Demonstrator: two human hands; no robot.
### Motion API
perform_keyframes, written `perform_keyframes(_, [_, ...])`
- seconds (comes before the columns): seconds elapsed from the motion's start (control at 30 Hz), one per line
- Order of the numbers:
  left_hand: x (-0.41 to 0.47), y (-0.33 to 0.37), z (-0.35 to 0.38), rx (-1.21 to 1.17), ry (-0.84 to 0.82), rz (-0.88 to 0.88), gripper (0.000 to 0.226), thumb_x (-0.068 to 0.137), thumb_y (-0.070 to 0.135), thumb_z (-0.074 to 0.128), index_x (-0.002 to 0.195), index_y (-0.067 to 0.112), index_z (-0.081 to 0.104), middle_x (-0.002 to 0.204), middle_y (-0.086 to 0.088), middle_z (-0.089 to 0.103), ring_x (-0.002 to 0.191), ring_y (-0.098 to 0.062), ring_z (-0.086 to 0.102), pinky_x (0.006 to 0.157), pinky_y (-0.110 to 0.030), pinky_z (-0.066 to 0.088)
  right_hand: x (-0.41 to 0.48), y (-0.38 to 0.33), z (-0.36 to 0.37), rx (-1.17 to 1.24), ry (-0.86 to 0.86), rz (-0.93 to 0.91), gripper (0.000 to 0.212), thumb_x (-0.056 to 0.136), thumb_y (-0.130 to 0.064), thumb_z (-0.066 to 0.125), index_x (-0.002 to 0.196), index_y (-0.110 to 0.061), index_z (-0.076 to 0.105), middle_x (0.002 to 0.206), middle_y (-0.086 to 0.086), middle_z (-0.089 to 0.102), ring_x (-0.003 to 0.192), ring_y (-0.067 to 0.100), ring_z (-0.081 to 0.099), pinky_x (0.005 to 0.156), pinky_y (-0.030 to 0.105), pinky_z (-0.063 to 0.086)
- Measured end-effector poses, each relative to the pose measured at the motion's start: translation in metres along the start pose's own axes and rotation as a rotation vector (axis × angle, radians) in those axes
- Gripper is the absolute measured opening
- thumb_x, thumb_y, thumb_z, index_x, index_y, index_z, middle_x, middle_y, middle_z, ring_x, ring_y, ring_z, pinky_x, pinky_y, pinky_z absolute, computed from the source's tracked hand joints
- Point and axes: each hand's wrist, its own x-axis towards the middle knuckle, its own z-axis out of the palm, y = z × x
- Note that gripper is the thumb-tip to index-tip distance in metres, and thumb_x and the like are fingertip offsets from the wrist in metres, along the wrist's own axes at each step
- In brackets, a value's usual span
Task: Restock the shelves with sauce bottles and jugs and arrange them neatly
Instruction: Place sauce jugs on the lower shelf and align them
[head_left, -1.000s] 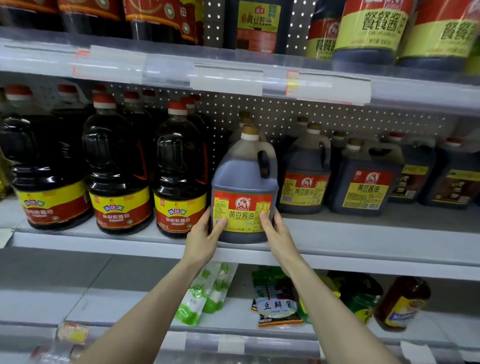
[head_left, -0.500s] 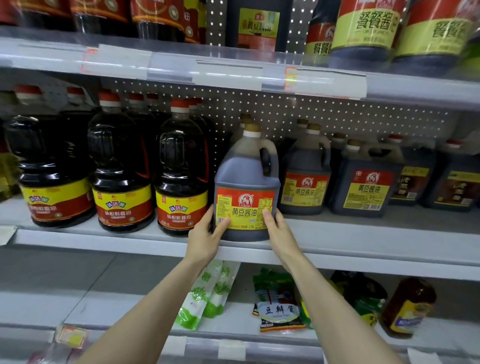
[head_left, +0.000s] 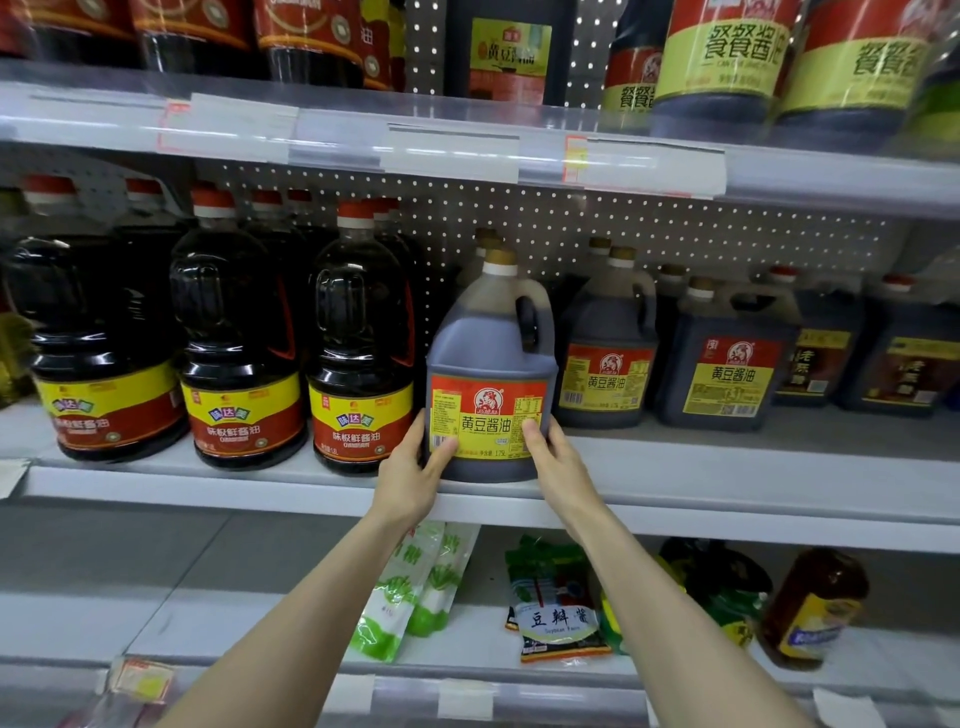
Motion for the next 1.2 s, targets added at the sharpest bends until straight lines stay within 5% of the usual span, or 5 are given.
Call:
perform_keyframes(0.43, [-0.0002, 0.0053, 0.0012, 0.002, 0.0, -0.014, 0.044, 0.098, 0.027, 0.051, 0.141, 0.022, 0.044, 0.127, 0.006, 0.059, 0.115, -0.009, 0.051, 0.095, -0.023, 0.039, -0.0016, -0.0017, -0.0005, 0.008, 0.01, 0.001, 0.052, 0.097, -0.051, 0.042, 0.147, -0.035, 0.035, 0.137, -0.009, 0.052, 0.127, 0.013, 0.048, 0.11, 0.035, 0.038])
perform_keyframes(1.2, [0.0029, 0.0001, 0.001, -0.016, -0.008, -0.028, 0.046, 0.098, 0.03, 0.051, 0.143, 0.024, 0.042, 0.131, 0.004, 0.058, 0.122, -0.015, 0.052, 0.107, -0.037, 0.041, -0.0026, -0.0001, -0.0015, -0.006, 0.029, 0.015, 0.058, 0.094, -0.055, 0.045, 0.148, -0.036, 0.033, 0.142, -0.008, 0.05, 0.132, 0.014, 0.045, 0.113, 0.036, 0.036])
